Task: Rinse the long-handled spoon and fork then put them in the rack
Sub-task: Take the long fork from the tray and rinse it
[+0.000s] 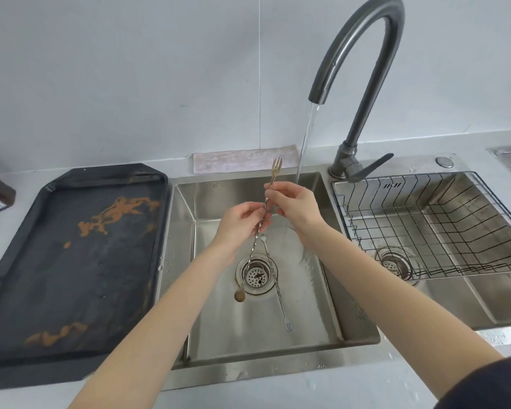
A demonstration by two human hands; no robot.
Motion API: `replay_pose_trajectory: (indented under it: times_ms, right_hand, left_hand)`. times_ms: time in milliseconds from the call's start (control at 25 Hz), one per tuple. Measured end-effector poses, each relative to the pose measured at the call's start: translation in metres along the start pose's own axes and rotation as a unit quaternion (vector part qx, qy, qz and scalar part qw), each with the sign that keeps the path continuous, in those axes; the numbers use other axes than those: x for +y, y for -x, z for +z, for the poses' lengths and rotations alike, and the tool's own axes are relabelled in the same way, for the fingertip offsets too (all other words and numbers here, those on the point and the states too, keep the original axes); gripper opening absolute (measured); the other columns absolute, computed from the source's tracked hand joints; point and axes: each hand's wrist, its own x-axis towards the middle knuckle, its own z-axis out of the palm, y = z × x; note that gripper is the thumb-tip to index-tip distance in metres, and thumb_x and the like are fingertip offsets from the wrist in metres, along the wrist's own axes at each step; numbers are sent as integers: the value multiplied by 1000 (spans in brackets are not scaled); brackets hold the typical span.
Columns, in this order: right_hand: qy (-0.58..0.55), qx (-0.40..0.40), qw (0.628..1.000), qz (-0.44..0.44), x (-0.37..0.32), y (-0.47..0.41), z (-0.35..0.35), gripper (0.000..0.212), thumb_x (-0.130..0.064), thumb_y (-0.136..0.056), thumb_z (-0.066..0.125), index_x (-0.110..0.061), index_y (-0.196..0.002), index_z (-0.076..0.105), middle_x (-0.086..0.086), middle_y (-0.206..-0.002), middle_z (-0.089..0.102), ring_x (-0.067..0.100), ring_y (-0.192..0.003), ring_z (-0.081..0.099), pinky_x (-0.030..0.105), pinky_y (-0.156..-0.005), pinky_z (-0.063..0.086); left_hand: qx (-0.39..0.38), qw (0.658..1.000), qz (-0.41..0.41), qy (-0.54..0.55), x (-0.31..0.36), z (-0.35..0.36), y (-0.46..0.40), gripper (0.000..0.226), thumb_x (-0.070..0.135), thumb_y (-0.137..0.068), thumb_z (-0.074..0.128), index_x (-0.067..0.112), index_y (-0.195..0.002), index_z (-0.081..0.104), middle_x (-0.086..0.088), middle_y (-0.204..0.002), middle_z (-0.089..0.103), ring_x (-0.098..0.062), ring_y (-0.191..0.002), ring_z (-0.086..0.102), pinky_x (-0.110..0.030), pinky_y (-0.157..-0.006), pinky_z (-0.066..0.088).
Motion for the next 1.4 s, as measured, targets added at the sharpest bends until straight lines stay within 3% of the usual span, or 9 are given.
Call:
replay_pose_trajectory:
  times_ms: [200, 400, 520, 720, 840, 1000, 1200, 1320, 1400]
  right_hand:
    - [-14, 28, 999, 10, -2, -7, -22, 20, -9, -86, 59, -22, -72, 65, -1, -71, 62, 16, -74, 57, 29, -76, 51]
    - [-34, 30, 999, 15, -11, -24, -43, 12, -11, -90, 55, -8, -87, 67, -2, -73, 63, 8, -66, 61, 16, -64, 48]
    - [-45, 44, 998, 14, -17, -32, -46, 17, -14, -90, 55, -17, -75, 62, -3, -72, 64, 0, -57, 63, 9, -54, 51]
    - [-15, 35, 999, 13, -11, -36, -40, 19, -12, -87, 58, -19, -70, 61, -3, -68, 64, 3, -57, 58, 11, -49, 45]
    - [6, 21, 1000, 16, 3, -28, -36, 19, -14, -88, 58, -23, -72, 64, -4, -69, 65, 5, -58, 57, 20, -58, 51]
    - [3, 55, 998, 7, -14, -37, -44, 19, -18, -91, 53, -18, -76, 64, -5, -69, 65, 2, -58, 59, 14, -56, 46]
    - [22, 24, 999, 9, -2, -31, -41, 10, -17, -91, 54, -18, -85, 62, -7, -72, 66, 6, -66, 60, 13, -52, 49]
    - [42, 29, 999, 6, -4, -31, -39, 17, -17, -91, 54, -21, -76, 63, -7, -71, 66, 11, -69, 60, 20, -61, 48]
    - [50, 52, 997, -10, -16, -37, -41, 25, -20, -92, 50, -25, -70, 61, -8, -69, 65, 10, -64, 59, 18, -58, 43]
  left_hand:
    - [-20, 1000, -21, 7, -2, 22, -5, 23, 6, -93, 47, 17, -78, 59, -2, -72, 59, -11, -62, 55, -21, -65, 45]
    - [-29, 998, -40, 32, -2, 41, -13, 9, 12, -91, 52, 12, -92, 61, 1, -74, 62, 6, -48, 61, -10, -54, 51]
    - [-41, 998, -47, 30, -2, 45, -16, 11, 15, -89, 57, 10, -98, 61, 2, -76, 64, 5, -49, 62, -10, -55, 53]
    - [-10, 999, -42, 25, -3, 48, -22, 7, 11, -89, 56, 9, -93, 61, 1, -73, 63, 5, -46, 61, -13, -54, 51]
    - [4, 999, -41, 24, -3, 52, -24, 13, 11, -91, 53, 16, -82, 61, 3, -73, 64, 4, -48, 62, -14, -57, 51]
    - [-2, 998, -49, 40, -3, 55, -24, 8, 13, -89, 57, 10, -93, 63, 3, -74, 65, 2, -54, 62, -14, -59, 52]
    - [3, 999, -35, 41, 1, 56, -25, 14, 12, -90, 56, 18, -78, 61, 3, -71, 64, 4, -46, 60, -16, -58, 50]
    - [3, 999, -36, 37, 0, 55, -24, 14, 14, -90, 56, 18, -78, 61, 3, -71, 63, 4, -46, 60, -13, -53, 50]
    - [-4, 998, -42, 38, 0, 54, -22, 10, 14, -89, 58, 16, -80, 61, 2, -73, 64, 2, -50, 60, -12, -54, 51]
